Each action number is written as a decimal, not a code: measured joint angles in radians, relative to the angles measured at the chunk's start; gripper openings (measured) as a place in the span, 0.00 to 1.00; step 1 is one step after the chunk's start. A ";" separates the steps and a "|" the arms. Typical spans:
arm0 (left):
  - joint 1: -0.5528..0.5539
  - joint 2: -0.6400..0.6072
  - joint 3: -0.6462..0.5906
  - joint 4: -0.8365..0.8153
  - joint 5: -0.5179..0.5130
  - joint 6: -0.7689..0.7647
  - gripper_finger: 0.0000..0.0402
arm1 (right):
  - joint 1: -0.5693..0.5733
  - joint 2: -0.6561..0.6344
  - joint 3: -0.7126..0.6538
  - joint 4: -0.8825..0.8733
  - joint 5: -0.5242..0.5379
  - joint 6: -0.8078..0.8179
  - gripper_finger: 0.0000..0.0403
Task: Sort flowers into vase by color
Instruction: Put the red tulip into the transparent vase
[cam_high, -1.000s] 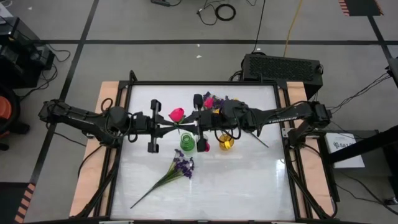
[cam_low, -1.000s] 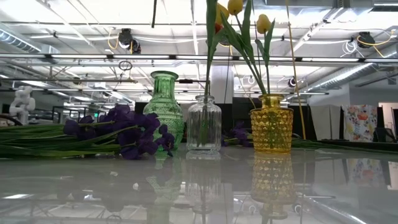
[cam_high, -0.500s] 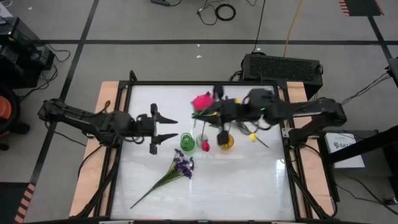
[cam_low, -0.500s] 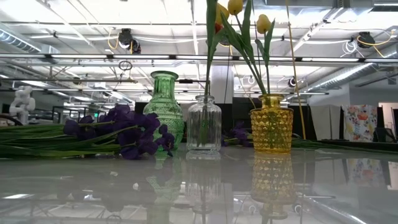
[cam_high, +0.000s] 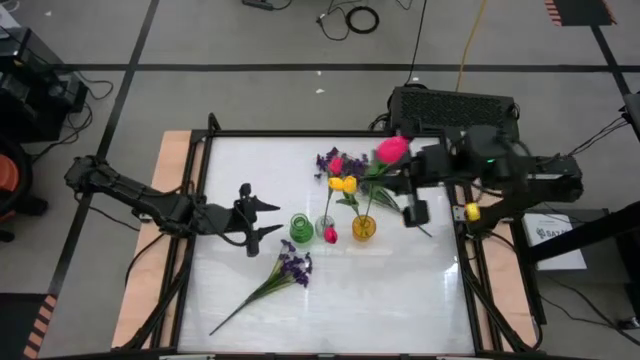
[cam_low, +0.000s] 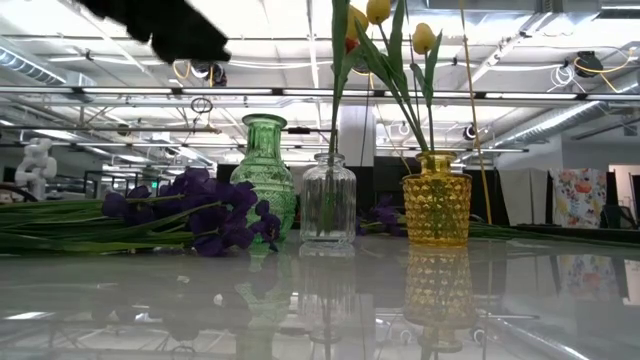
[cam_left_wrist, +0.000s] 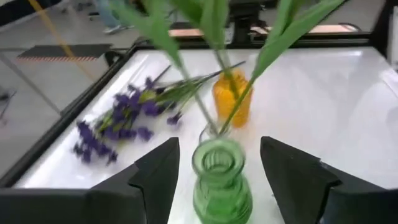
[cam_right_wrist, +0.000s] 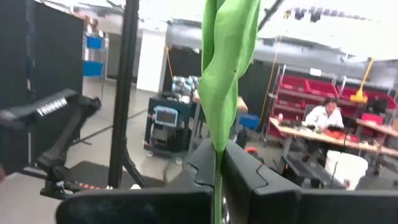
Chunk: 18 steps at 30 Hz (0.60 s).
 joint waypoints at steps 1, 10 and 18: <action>-0.004 -0.005 -0.030 0.023 -0.013 -0.019 0.58 | 0.005 -0.014 0.000 0.001 0.000 -0.010 0.01; -0.030 0.010 -0.268 0.387 -0.012 -0.106 0.58 | 0.019 -0.123 0.000 -0.039 0.000 -0.057 0.01; -0.025 0.065 -0.410 0.652 -0.021 -0.128 0.72 | 0.019 -0.120 0.000 -0.094 0.005 -0.079 0.01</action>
